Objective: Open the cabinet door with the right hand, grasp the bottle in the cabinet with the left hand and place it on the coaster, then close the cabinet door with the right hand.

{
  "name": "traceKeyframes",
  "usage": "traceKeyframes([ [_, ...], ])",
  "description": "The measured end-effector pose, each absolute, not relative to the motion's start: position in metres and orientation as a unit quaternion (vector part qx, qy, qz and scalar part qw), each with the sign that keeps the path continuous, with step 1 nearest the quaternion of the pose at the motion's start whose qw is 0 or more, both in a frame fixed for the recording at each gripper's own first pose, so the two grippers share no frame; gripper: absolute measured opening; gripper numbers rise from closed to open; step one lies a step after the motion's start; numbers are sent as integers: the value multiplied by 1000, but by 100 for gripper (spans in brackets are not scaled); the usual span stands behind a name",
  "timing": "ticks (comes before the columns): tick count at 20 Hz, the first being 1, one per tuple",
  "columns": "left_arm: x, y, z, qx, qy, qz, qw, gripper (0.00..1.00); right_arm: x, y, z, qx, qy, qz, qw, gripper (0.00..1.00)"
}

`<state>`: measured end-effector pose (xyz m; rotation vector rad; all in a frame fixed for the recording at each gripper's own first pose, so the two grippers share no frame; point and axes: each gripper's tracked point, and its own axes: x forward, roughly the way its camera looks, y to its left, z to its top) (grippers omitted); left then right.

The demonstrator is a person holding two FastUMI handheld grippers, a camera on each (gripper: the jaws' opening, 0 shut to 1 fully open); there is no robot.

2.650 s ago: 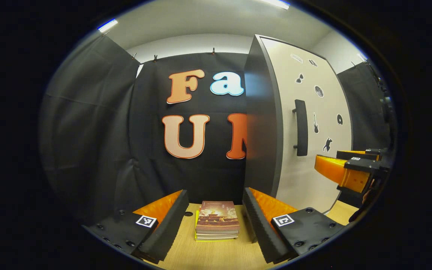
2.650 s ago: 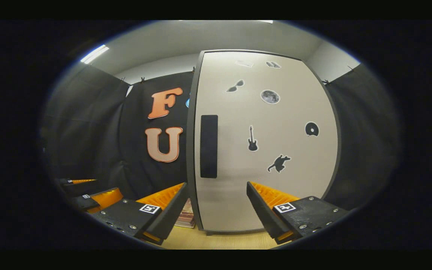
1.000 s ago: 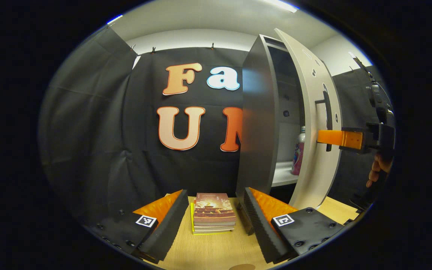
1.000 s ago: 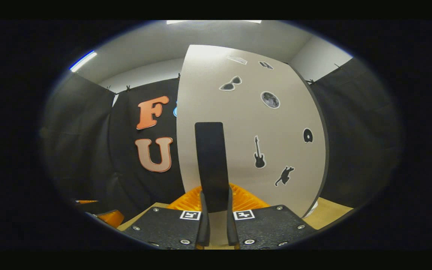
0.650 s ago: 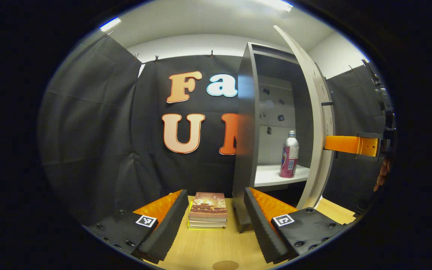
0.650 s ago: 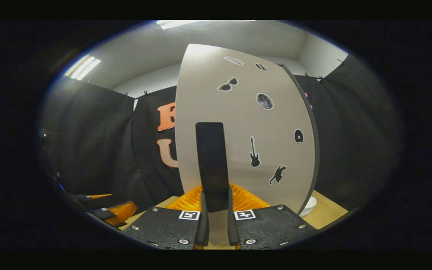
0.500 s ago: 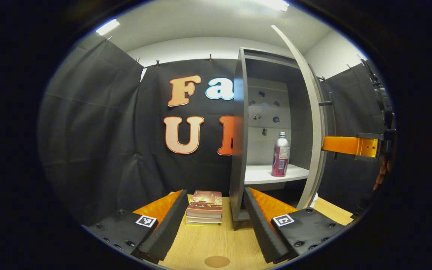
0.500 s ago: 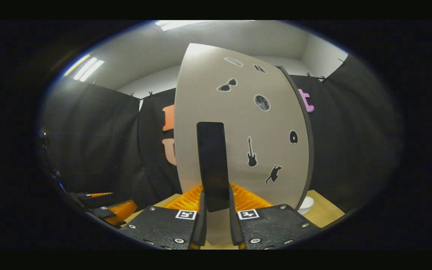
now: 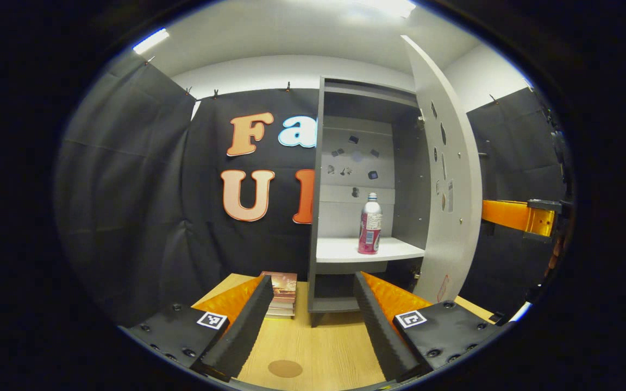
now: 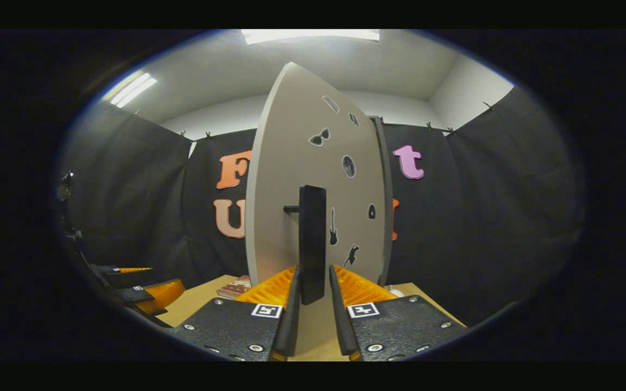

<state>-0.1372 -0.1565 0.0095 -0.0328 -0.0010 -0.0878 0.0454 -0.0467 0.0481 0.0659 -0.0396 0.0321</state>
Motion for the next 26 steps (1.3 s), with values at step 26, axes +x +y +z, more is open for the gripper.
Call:
traceKeyframes([
  [26, -106, -204, 6, -21, 11, -94, 995, 97, 16, -166, 41, 46, -18, -101, 994, 17],
])
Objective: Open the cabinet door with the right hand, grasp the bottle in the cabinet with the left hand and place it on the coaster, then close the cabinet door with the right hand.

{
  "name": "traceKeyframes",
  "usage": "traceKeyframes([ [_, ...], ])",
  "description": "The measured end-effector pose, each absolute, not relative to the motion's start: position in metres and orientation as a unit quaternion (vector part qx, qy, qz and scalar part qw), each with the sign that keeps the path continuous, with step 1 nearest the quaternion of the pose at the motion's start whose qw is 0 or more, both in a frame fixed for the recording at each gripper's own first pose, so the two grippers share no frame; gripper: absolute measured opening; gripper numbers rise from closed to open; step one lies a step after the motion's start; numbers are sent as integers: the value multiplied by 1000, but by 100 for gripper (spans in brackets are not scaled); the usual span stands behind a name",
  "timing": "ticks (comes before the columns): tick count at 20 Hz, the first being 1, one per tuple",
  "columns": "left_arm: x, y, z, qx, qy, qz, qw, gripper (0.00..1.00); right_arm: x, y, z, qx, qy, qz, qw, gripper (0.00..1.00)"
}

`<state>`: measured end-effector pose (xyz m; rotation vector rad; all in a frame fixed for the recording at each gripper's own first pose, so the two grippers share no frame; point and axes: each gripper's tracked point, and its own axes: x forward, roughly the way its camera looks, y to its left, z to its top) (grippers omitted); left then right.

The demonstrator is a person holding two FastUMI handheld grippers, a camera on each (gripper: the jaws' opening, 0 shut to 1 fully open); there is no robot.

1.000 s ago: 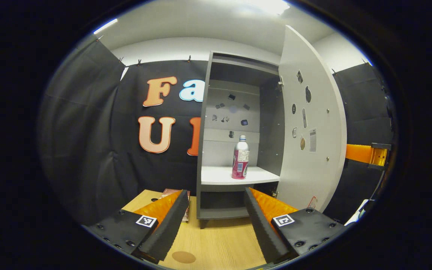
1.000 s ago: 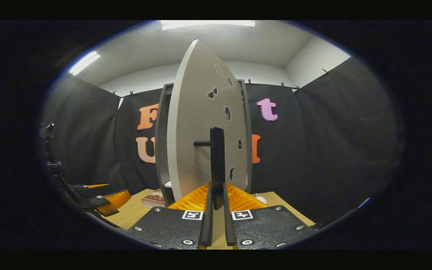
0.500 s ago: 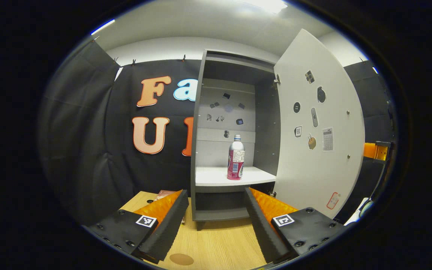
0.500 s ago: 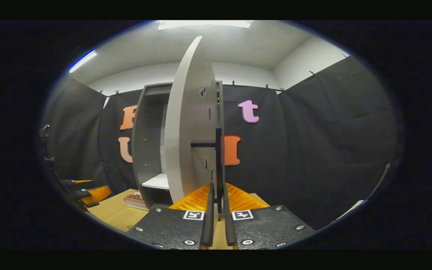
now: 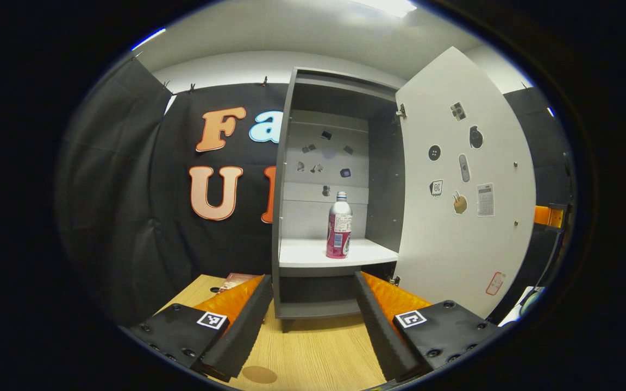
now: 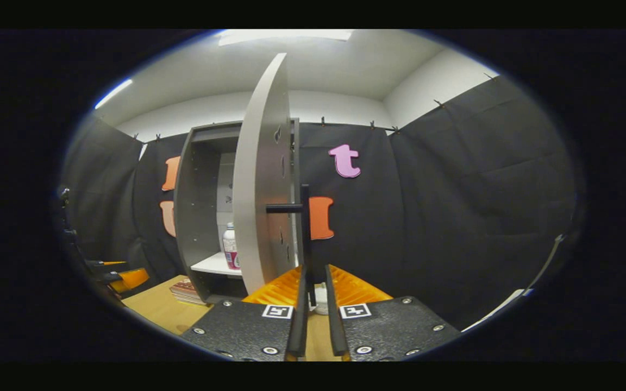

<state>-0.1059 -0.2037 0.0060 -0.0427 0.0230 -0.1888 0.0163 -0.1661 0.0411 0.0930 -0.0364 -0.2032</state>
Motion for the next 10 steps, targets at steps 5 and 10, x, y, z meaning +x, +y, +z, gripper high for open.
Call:
traceKeyframes([
  [5, -107, -202, 8, -23, 13, -89, 996, 96, 3, -178, 38, 36, -9, -140, 989, 41],
  [10, -111, -206, 10, -19, 8, -98, 995, 96, -18, -183, 26, 9, 9, -159, 987, 49],
])
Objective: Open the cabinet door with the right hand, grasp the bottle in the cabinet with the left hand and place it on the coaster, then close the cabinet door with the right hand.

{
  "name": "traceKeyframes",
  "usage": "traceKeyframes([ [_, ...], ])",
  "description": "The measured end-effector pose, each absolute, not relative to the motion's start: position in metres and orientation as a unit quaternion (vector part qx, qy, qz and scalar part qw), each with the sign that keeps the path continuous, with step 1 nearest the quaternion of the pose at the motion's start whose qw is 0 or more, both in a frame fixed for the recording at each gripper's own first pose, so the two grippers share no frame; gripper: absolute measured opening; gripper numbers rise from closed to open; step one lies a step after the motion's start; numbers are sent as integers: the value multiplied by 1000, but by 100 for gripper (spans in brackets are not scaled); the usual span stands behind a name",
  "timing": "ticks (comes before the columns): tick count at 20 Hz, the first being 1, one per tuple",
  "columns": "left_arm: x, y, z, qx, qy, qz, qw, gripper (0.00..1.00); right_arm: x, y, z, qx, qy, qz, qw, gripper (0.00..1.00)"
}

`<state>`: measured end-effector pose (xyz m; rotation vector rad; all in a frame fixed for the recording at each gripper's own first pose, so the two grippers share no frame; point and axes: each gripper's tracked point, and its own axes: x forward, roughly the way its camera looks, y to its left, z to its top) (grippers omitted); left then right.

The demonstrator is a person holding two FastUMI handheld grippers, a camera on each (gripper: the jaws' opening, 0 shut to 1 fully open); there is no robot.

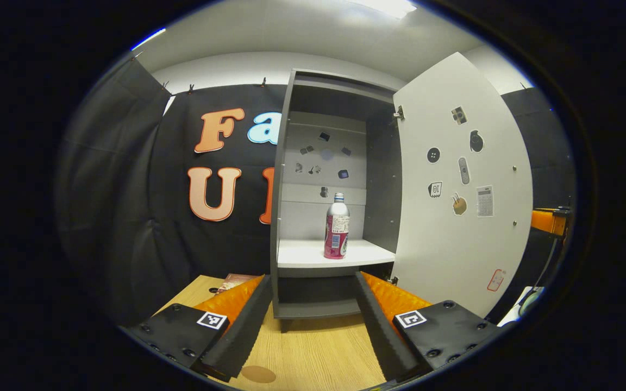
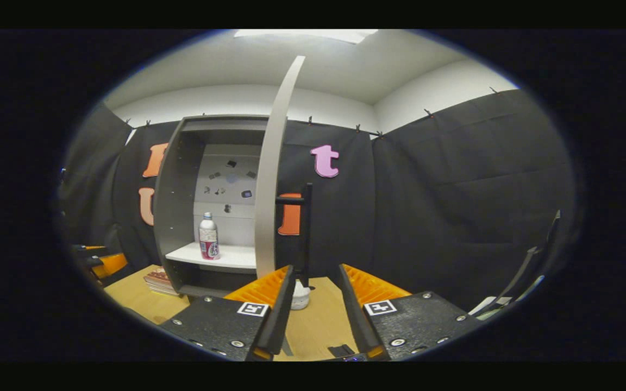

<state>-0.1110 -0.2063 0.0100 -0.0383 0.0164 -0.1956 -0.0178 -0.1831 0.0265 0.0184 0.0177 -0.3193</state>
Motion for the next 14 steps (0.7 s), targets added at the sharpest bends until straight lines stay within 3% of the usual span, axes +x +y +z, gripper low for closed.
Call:
traceKeyframes([
  [3, -111, -207, 12, -15, 9, -95, 995, 99, -35, -168, 19, -2, 26, -147, 989, 57],
  [8, -109, -212, 15, -2, 6, -92, 996, 96, -43, -110, 18, -8, 26, -101, 995, 57],
  [14, -72, -225, 18, -27, -3, -125, 992, 97, 6, -51, 11, -1, 22, -66, 998, 70],
])
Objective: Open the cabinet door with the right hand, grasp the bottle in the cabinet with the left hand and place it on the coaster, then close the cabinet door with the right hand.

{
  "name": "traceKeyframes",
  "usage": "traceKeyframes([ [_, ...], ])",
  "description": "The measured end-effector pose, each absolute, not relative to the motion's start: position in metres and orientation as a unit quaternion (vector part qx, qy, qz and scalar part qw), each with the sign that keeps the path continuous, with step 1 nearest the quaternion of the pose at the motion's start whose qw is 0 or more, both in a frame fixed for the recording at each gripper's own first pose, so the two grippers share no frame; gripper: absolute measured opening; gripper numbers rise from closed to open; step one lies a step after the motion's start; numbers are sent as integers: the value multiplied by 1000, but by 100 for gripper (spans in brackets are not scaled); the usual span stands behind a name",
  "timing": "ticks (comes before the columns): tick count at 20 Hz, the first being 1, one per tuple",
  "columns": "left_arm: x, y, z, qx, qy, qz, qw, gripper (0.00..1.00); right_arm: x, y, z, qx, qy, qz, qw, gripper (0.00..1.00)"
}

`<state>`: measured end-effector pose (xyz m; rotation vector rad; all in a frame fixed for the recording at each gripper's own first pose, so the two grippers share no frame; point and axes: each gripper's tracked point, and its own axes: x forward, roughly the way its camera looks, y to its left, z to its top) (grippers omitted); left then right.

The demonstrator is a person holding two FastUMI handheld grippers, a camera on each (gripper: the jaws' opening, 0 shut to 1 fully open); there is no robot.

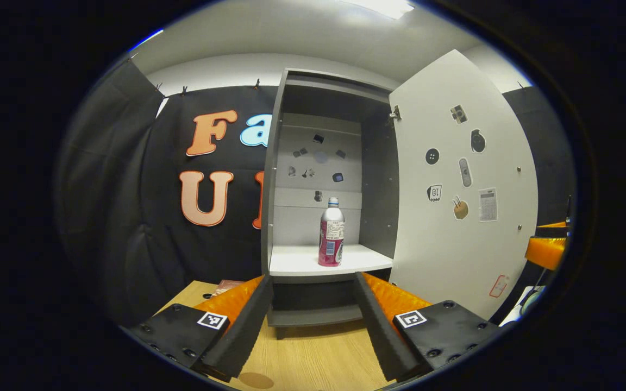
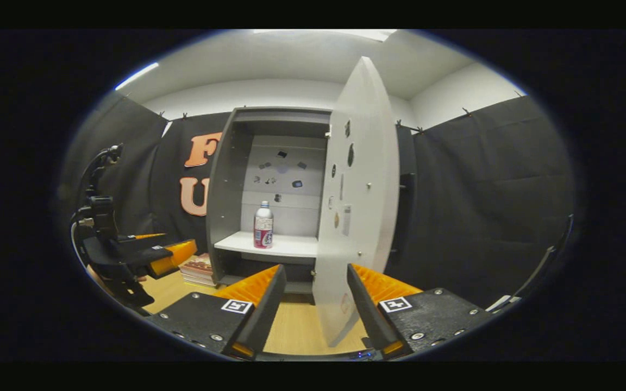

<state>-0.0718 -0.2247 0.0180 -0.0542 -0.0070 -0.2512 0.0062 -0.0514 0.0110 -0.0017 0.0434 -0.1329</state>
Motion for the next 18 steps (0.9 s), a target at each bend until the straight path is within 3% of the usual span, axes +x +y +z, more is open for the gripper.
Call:
traceKeyframes([
  [2, -50, -228, 17, -35, -3, -146, 989, 99, 30, -37, 10, -5, 18, -68, 997, 70],
  [3, -37, -230, 19, -35, -4, -160, 986, 96, 44, -31, 11, -9, 15, -76, 997, 78],
  [5, -10, -230, 23, -31, -11, -179, 983, 96, 71, -20, 13, -10, 6, -90, 996, 81],
  [9, 37, -232, 28, -19, -29, -217, 976, 99, 121, 1, 12, 8, -8, -112, 994, 84],
  [15, 83, -247, 29, -12, -32, -257, 966, 94, 168, 14, 10, 14, -5, -126, 992, 85],
  [16, 86, -251, 29, -16, -35, -260, 965, 99, 172, 15, 10, 8, -5, -123, 992, 89],
  [18, 94, -260, 30, -18, -39, -260, 965, 96, 177, 11, 8, -6, -1, -118, 993, 85],
])
